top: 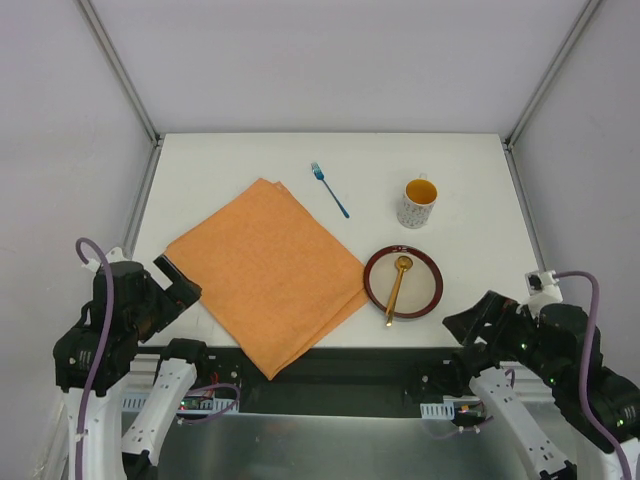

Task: Set the dinner table for one person
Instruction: Pick up the spoon from the center of the board.

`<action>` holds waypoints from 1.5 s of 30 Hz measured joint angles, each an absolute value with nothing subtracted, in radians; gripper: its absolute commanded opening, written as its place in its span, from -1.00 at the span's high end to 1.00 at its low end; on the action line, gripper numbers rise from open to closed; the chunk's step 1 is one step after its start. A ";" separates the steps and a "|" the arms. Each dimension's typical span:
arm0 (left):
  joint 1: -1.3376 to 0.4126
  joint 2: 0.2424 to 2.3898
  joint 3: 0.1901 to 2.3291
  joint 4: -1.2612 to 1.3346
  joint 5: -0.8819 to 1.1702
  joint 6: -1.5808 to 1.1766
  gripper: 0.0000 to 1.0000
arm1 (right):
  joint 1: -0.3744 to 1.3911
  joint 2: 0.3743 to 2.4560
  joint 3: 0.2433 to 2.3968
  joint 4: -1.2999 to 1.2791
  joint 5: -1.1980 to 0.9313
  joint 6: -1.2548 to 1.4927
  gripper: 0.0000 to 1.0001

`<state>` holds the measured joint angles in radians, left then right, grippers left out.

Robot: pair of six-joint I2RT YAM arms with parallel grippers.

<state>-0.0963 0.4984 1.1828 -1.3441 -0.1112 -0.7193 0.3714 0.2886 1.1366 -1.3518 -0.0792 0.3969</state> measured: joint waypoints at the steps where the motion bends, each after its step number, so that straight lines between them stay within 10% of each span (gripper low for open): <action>1: -0.096 0.500 1.165 -1.344 -0.109 -0.719 -0.99 | 0.371 0.310 1.139 -1.351 -0.075 0.391 -0.93; 23: -0.096 0.957 1.180 -1.322 -0.101 -0.745 -0.99 | 0.370 0.881 1.115 -1.336 -0.069 0.262 -0.93; 45: -0.096 0.680 1.016 -1.227 0.274 -0.794 -0.99 | 0.420 0.780 1.139 -1.336 -0.089 0.133 -0.93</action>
<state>-0.0963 0.6804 1.0157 -1.2274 0.2745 -0.7937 0.4202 0.7795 1.1389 -1.3365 -0.0887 0.1329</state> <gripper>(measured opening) 0.993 0.966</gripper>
